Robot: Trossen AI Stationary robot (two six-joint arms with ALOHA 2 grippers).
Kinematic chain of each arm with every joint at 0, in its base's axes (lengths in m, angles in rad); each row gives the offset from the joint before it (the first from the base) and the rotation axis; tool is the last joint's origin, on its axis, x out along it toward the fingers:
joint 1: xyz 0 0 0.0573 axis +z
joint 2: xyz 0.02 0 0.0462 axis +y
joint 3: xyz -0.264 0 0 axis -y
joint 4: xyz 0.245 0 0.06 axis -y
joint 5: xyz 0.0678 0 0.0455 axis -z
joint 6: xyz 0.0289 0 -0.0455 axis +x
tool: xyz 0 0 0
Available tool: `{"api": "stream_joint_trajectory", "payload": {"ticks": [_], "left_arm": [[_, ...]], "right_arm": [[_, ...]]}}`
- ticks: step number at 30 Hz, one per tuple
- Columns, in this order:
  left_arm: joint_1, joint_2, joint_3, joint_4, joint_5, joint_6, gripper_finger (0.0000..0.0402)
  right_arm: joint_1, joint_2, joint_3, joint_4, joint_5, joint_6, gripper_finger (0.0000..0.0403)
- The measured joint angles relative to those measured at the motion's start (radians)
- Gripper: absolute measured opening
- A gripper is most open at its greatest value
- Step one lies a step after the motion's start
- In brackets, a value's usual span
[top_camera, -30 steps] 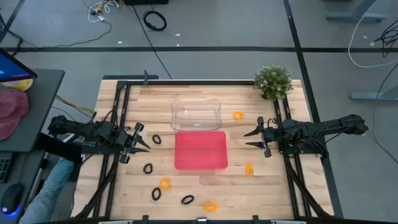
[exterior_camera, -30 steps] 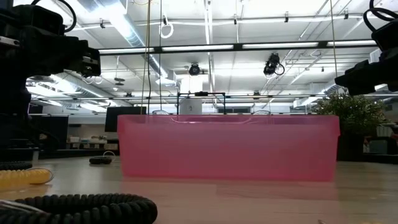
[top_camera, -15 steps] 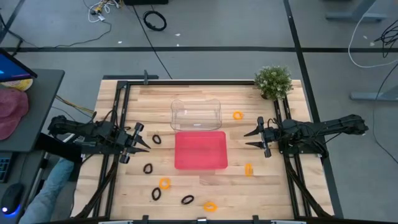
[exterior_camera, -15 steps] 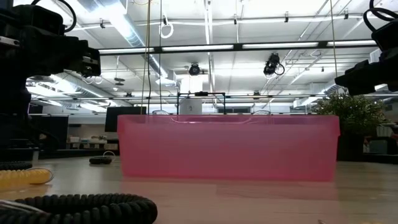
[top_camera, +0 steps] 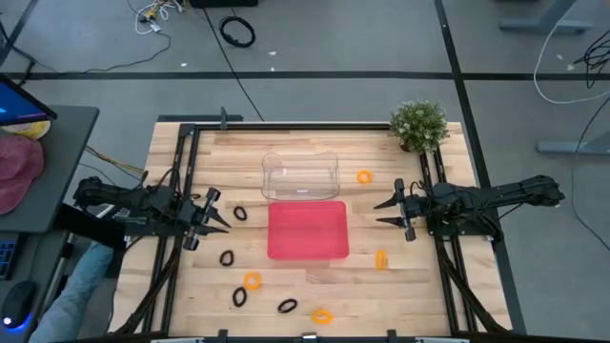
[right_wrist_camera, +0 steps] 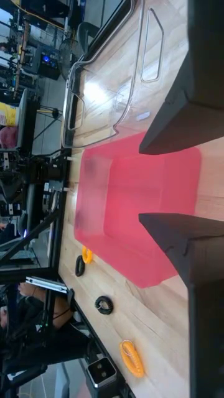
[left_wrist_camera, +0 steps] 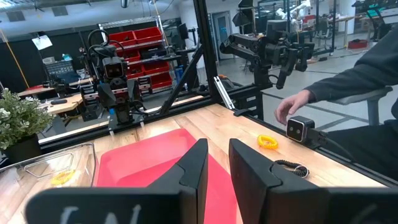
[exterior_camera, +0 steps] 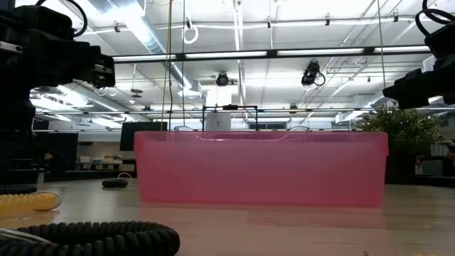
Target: Sort spring keychains
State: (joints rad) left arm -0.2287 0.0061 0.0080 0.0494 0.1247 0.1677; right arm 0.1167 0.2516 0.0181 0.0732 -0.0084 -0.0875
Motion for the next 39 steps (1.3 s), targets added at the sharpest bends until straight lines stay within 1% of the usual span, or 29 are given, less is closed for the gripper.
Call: {"api": "stream_joint_trajectory", "payload": {"ticks": [23,27,39], "left_arm": [[0.0,0.0,0.0,0.0,0.0,0.0,0.0069],[0.0,0.0,0.0,0.0,0.0,0.0,0.0069],[0.0,0.0,0.0,0.0,0.0,0.0,0.0069]], "right_arm": [[0.0,0.0,0.0,0.0,0.0,0.0,0.0166],[0.0,0.0,0.0,0.027,0.0,0.045,0.0166],[0.0,0.0,0.0,0.053,0.0,0.053,0.0166]]}}
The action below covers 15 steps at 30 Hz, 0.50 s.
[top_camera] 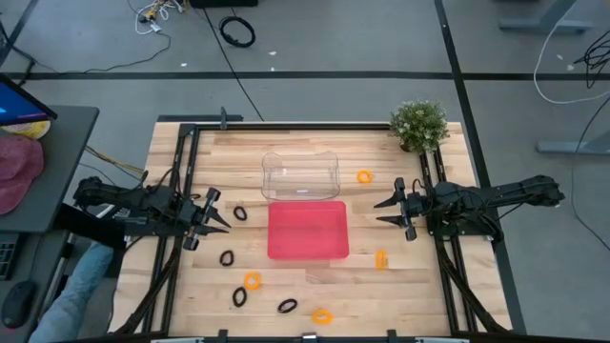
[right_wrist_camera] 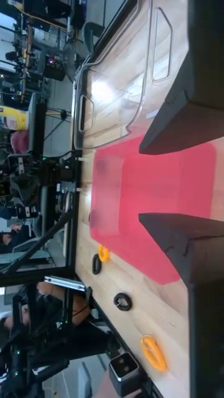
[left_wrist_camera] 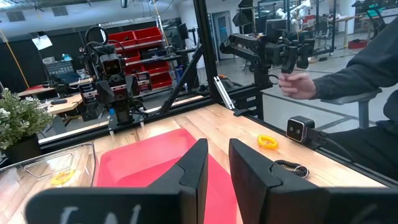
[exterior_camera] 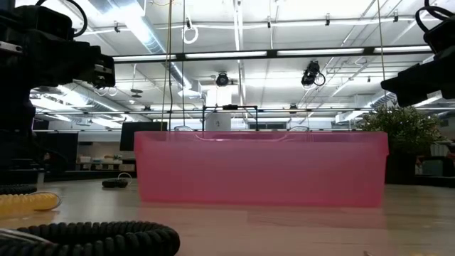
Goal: Sort spring keychains
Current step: Put the middle right orange spring keychain into the pink bin
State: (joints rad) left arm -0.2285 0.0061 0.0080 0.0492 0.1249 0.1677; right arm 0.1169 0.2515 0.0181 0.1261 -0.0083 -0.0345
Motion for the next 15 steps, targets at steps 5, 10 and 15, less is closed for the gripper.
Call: {"api": "stream_joint_trajectory", "payload": {"ticks": [5,10,15], "left_arm": [[0.0,0.0,0.0,0.0,0.0,0.0,0.0069],[0.0,0.0,0.0,0.0,0.0,0.0,0.0069],[0.0,0.0,0.0,0.0,0.0,0.0,0.0069]], "right_arm": [[0.0,0.0,0.0,0.0,0.0,0.0,0.0166],[0.0,0.0,0.0,0.0,0.0,0.0,0.0166],[0.0,0.0,0.0,0.002,0.0,-0.013,0.0166]]}}
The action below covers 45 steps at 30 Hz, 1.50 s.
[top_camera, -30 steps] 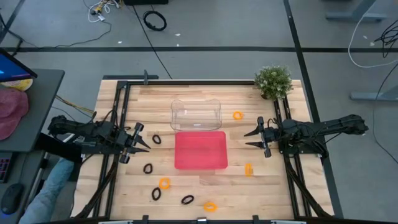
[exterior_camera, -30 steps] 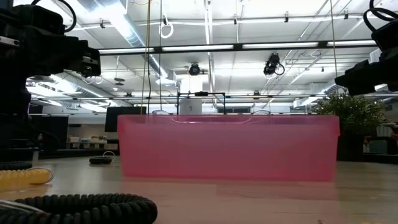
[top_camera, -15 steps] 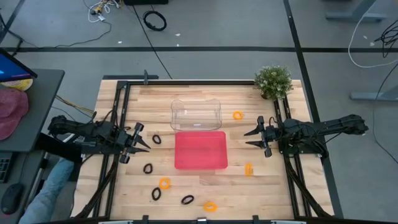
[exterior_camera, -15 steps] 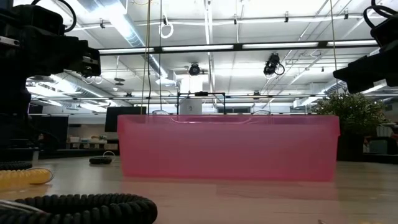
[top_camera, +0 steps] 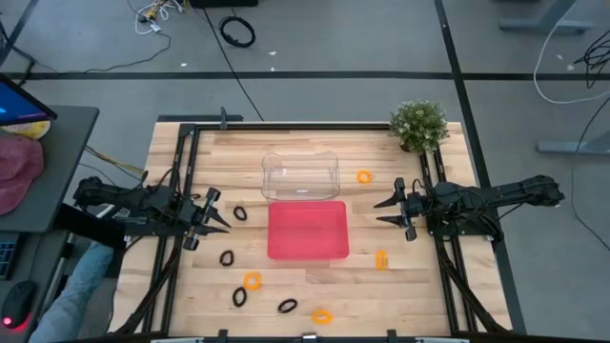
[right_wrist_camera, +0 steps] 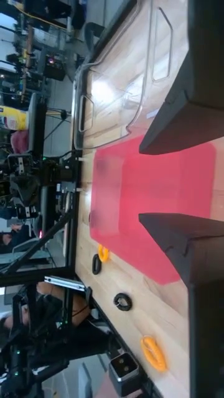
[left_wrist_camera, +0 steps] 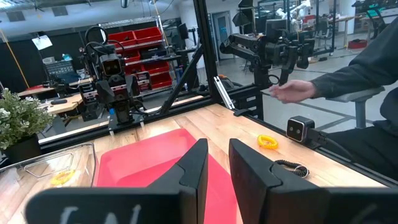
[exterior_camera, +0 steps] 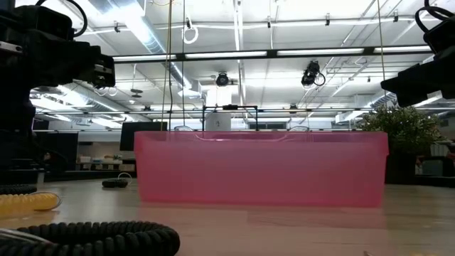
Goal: Sort spring keychains
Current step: Put the middle right orange spring keychain into the pink bin
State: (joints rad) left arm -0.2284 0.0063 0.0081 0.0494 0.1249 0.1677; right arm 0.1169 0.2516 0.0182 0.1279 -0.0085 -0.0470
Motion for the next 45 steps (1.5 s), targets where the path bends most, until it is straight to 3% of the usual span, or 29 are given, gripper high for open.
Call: {"api": "stream_joint_trajectory", "payload": {"ticks": [8,23,45], "left_arm": [[0.0,0.0,0.0,0.0,0.0,0.0,0.0069],[0.0,0.0,0.0,0.0,0.0,0.0,0.0069],[0.0,0.0,0.0,0.0,0.0,0.0,0.0069]], "right_arm": [[0.0,0.0,0.0,0.175,0.0,-0.025,0.0166],[0.0,0.0,0.0,0.984,0.0,-0.018,0.0166],[0.0,0.0,0.0,1.379,0.0,0.075,0.0166]]}}
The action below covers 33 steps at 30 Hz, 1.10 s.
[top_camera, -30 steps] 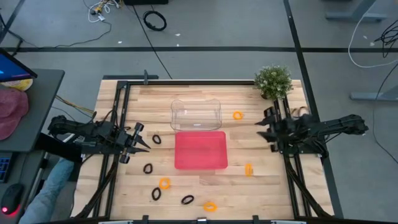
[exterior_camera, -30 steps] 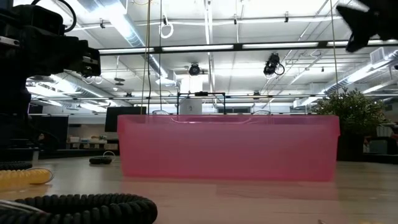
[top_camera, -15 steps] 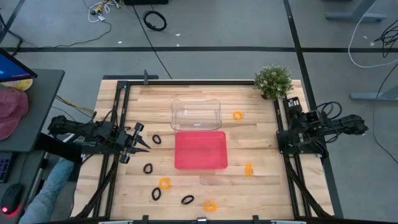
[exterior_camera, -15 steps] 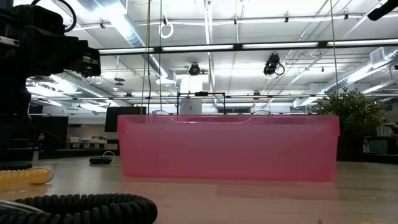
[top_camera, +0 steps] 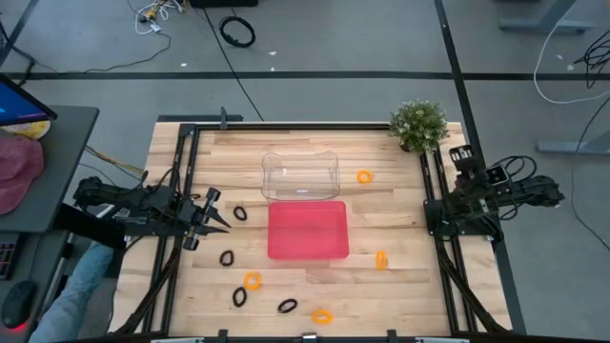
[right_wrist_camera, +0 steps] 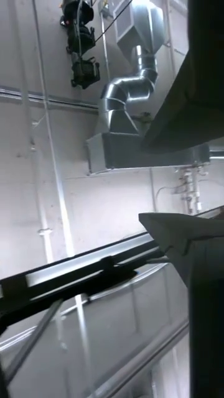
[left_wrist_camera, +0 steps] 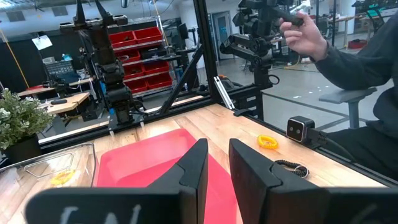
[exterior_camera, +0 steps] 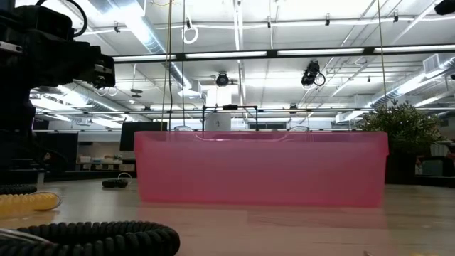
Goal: Sort spring keychains
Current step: Put the middle right orange spring keychain into the pink bin
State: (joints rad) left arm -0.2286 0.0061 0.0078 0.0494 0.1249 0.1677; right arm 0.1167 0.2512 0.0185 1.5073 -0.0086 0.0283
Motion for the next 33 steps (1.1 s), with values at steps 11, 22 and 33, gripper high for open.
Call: {"api": "stream_joint_trajectory", "payload": {"ticks": [11,22,33], "left_arm": [[0.0,0.0,0.0,0.0,0.0,0.0,0.0069],[0.0,0.0,0.0,0.005,0.0,0.0,0.0069],[0.0,0.0,0.0,0.006,0.0,0.0,0.0069]], "right_arm": [[0.0,0.0,0.168,-0.329,0.0,-0.119,0.0166],[0.0,0.07,0.617,-1.126,0.0,-0.088,0.0166],[0.0,0.185,0.83,-1.499,0.0,-0.168,0.0166]]}}
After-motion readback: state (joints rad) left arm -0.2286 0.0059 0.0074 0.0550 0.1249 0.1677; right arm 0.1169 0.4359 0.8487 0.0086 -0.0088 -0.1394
